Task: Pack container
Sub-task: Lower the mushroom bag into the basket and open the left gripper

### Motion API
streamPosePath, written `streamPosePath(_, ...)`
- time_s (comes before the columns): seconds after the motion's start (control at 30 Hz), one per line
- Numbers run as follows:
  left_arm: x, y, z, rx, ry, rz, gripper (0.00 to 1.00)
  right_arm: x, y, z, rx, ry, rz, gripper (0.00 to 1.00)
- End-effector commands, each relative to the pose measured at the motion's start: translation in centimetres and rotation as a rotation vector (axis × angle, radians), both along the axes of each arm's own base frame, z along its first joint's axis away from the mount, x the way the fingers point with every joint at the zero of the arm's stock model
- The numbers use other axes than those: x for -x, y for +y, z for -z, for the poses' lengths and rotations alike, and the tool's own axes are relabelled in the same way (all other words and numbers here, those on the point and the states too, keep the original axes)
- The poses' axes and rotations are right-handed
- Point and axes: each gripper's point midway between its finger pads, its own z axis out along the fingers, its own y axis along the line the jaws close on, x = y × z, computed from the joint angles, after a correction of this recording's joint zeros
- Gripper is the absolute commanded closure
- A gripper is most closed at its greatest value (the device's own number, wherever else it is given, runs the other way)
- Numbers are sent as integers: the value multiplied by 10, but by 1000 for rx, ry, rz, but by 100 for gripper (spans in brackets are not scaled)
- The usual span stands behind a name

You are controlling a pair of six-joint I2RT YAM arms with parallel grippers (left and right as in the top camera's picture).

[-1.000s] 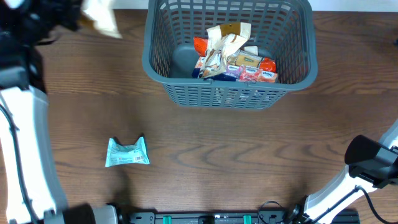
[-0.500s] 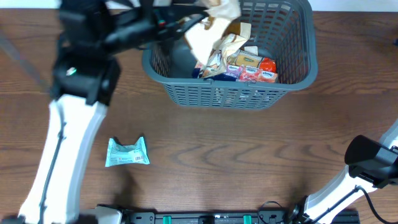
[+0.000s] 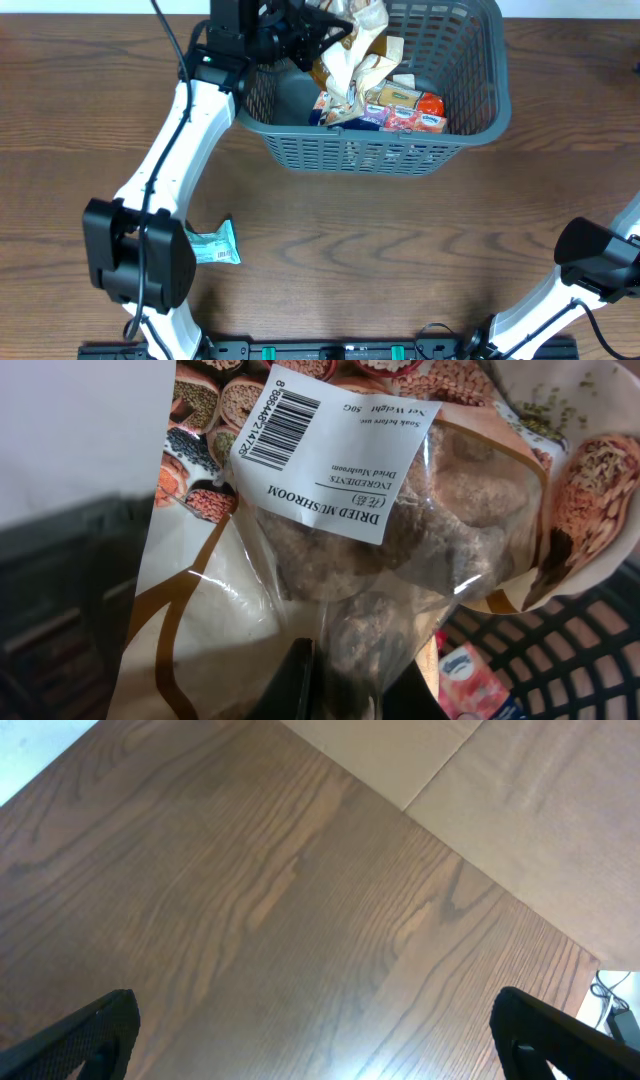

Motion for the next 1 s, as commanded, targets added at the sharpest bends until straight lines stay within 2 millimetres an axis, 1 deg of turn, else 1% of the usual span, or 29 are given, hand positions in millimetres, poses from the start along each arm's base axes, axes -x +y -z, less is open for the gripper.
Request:
streamPosePath(0.0,-1,0,-8,14,-8,-5,94,-1,-3,4,-1,7,17,1)
streamPosePath(0.1,-4,3,-2,-3,12,-31,94,-1,-3,4,-1,7,17,1)
streamPosePath(0.2,-6,10,13,-42,67,-77,94,-1,-3,4,0,7,18,1)
streamPosePath(0.27,-3,12,21,-65,91,-82,94,-1,-3,4,-1,7,17,1)
streamPosePath(0.37,-2,13,25,-78,108,-84,94,-1,-3,4,-1,7,17,1)
streamPosePath(0.4,-2,13,26,-78,110,-84,91,-1,-3,4,0,7,18,1)
streamPosePath(0.43,-2,13,26,-79,111,-84,71,-1,-3,4,-1,7,17,1)
streamPosePath(0.47,-2,13,26,-79,111,-84,56,-1,-3,4,-1,7,17,1)
streamPosePath(0.5,-2,13,26,-79,111,-84,46,-1,-3,4,0,7,18,1)
streamPosePath(0.53,-2,13,26,-79,110,-84,34,-1,-3,4,0,7,18,1)
streamPosePath(0.57,-2,13,26,-78,110,-84,14,-1,-3,4,-1,7,17,1)
streamPosePath(0.6,-2,13,25,-78,108,-84,7,-1,-3,4,-1,7,17,1)
streamPosePath(0.67,-2,13,24,-76,103,-84,7,-1,-3,4,0,7,18,1)
streamPosePath(0.8,-5,12,18,-66,74,-84,1,-1,-3,4,0,7,18,1)
streamPosePath(0.83,-5,12,14,-62,62,-85,2,-1,-3,4,-1,7,17,1)
streamPosePath(0.93,-4,13,0,-51,26,-87,1,-1,-3,4,0,7,18,1)
streamPosePath(0.97,-3,14,-11,-43,5,-89,1,-1,-3,4,-1,7,17,1)
